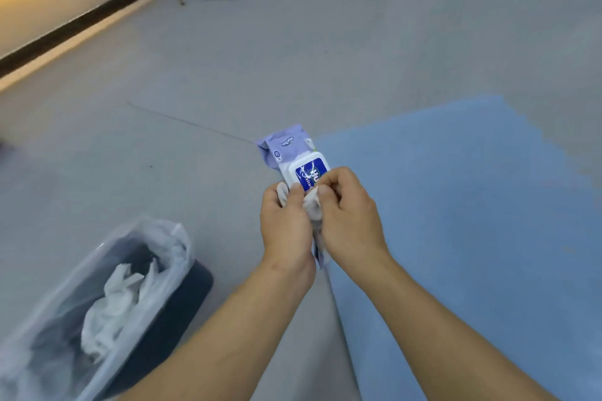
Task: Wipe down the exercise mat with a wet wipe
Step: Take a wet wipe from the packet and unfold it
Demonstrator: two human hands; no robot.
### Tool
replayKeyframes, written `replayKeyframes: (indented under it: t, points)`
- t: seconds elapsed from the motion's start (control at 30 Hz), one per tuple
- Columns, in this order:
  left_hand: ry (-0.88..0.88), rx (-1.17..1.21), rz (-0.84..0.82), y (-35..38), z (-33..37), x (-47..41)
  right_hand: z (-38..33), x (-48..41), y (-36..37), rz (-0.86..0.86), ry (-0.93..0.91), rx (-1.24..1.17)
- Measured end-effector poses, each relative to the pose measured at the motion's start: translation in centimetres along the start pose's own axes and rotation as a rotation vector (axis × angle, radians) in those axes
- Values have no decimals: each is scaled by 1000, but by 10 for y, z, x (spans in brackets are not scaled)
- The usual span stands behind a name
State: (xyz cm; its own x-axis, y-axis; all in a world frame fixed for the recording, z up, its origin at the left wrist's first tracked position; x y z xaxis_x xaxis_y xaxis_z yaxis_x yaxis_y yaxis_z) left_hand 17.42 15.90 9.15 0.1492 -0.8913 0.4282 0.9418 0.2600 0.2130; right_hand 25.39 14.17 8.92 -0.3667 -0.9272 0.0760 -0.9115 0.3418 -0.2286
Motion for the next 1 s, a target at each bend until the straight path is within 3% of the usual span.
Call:
replayKeyframes:
  t: [0.27,0.57,0.77,0.9,1.0]
  points:
    - [-97,36,235,-72,-4,-31,18,14,83,-353,256,-102]
    - [-36,-13,312,-100,-7,-41,26,25,107,-480,314,-145]
    - [-45,36,328,-99,-17,-30,28,28,103,-455,314,-148]
    - [-19,88,312,-85,-17,-27,25,21,81,-364,314,-267]
    - [-36,140,212,-66,-17,-24,24,12,58,-222,317,-350]
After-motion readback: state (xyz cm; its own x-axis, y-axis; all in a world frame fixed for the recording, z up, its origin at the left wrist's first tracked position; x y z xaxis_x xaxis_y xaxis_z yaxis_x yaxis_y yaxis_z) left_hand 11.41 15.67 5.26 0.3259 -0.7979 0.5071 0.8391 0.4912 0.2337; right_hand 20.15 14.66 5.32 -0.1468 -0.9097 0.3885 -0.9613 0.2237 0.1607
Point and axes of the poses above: each hand's wrist, its own x-axis away from the middle knuckle, its own y-axis out of the palm, z = x × y, the point moved 1 cm from there along -x, towards the middle knuckle
